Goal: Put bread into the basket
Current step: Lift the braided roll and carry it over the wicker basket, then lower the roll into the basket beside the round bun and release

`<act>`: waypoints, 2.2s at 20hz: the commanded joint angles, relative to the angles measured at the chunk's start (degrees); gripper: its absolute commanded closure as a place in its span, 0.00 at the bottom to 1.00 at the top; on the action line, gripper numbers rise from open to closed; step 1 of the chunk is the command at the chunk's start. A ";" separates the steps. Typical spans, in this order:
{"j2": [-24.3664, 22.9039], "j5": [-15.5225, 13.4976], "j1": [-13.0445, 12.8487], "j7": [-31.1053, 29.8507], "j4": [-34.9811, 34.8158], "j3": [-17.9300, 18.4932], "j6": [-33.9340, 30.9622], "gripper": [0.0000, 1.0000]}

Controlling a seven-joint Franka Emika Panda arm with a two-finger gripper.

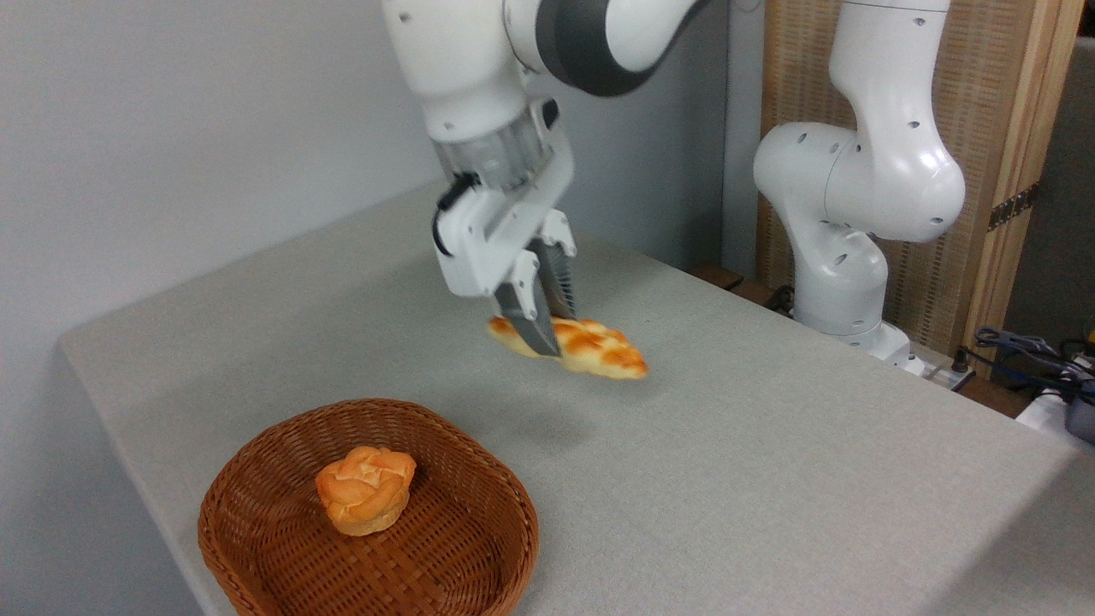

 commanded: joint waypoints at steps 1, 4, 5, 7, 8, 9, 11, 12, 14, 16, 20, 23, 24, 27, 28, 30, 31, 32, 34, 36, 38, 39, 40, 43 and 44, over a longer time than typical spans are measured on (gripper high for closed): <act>8.21 -3.32 0.06 -10.89 13.47 0.46 -2.41 0.55; 15.50 -4.20 -0.03 -20.31 24.46 0.73 -2.41 0.50; 17.88 -5.16 -0.03 -23.21 27.89 0.73 -2.24 0.50; 20.09 -5.70 0.06 -27.95 31.07 0.90 -1.45 0.50; 20.80 -5.70 0.06 -29.46 31.79 1.08 -0.75 0.50; 22.37 -5.53 -0.03 -32.26 32.75 1.34 2.30 0.48; 23.78 -5.26 -0.03 -36.13 32.85 1.60 6.79 0.44; 23.97 -5.26 0.06 -37.38 32.85 1.69 7.86 0.43; 24.58 -5.35 0.15 -41.42 32.93 2.83 11.55 0.36; 25.02 -5.44 0.15 -45.02 32.85 3.98 15.50 0.21; 25.02 -4.48 0.15 -44.51 32.67 4.15 16.05 0.05; 24.85 0.09 0.15 -44.51 32.58 4.15 15.35 0.00; 24.85 0.36 0.15 -44.68 32.58 4.15 15.26 0.00; 24.85 0.45 0.14 -45.04 32.58 4.15 15.26 0.00; 24.76 0.45 0.15 -45.04 32.58 4.15 15.26 0.00; 24.67 0.45 0.15 -45.04 32.58 4.15 15.17 0.00; 24.67 0.45 0.15 -45.04 32.58 4.15 15.08 0.00; 24.58 0.54 0.15 -45.04 32.67 4.24 14.30 0.00; 24.32 0.54 0.15 -44.95 32.67 4.59 13.15 0.00; 23.79 0.63 0.15 -44.77 32.59 4.95 11.83 0.00; 23.53 0.71 0.15 -44.60 32.67 5.03 10.25 0.00; 23.27 0.71 0.15 -44.51 32.76 5.29 9.55 0.00; 22.92 0.71 0.15 -44.42 32.67 5.56 9.11 0.00; 22.56 0.71 0.15 -44.60 32.76 6.00 7.70 0.00; 22.47 0.45 0.15 -44.86 32.93 6.09 7.70 0.00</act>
